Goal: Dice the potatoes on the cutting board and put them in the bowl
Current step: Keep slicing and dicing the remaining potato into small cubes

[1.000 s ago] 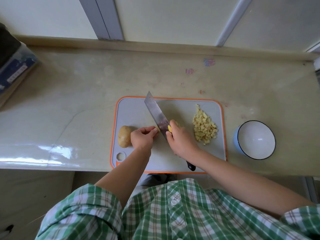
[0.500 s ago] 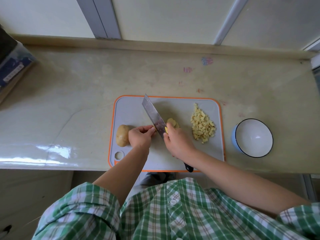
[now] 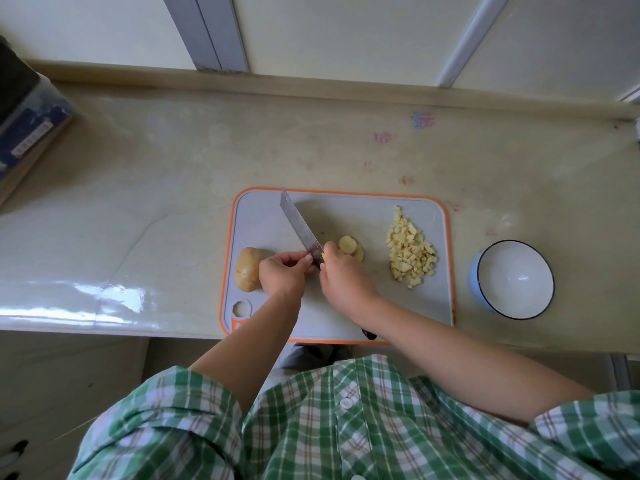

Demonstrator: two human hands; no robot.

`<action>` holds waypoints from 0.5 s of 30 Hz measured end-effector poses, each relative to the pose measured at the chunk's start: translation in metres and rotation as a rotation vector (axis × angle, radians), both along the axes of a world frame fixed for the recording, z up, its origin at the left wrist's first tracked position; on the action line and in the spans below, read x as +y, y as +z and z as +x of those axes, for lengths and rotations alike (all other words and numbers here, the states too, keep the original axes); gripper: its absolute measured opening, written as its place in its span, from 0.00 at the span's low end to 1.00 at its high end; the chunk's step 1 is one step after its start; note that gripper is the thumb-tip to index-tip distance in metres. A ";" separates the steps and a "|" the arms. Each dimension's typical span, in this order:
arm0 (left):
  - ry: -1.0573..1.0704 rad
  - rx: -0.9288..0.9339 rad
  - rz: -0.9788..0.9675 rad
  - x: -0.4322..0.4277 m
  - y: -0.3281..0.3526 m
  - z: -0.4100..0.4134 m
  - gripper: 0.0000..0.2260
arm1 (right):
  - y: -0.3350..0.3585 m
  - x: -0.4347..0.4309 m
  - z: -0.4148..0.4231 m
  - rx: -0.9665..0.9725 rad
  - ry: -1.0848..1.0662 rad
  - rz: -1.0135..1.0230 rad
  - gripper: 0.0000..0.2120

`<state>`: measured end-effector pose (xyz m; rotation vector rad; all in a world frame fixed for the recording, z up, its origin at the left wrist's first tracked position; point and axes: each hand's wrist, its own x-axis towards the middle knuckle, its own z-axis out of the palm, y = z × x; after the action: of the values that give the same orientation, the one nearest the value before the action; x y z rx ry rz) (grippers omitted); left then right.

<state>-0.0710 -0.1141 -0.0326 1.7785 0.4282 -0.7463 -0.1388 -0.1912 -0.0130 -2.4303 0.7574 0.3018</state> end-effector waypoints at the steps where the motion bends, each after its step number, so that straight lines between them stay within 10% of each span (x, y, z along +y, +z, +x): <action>1: 0.001 0.000 0.003 0.000 0.000 0.000 0.03 | -0.001 0.001 0.000 -0.007 0.002 -0.004 0.05; 15: 0.010 0.006 0.007 -0.001 -0.002 0.000 0.03 | -0.001 0.000 -0.003 -0.013 0.053 -0.029 0.06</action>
<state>-0.0712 -0.1152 -0.0343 1.7796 0.4440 -0.7445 -0.1421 -0.1910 -0.0136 -2.4799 0.6974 0.2980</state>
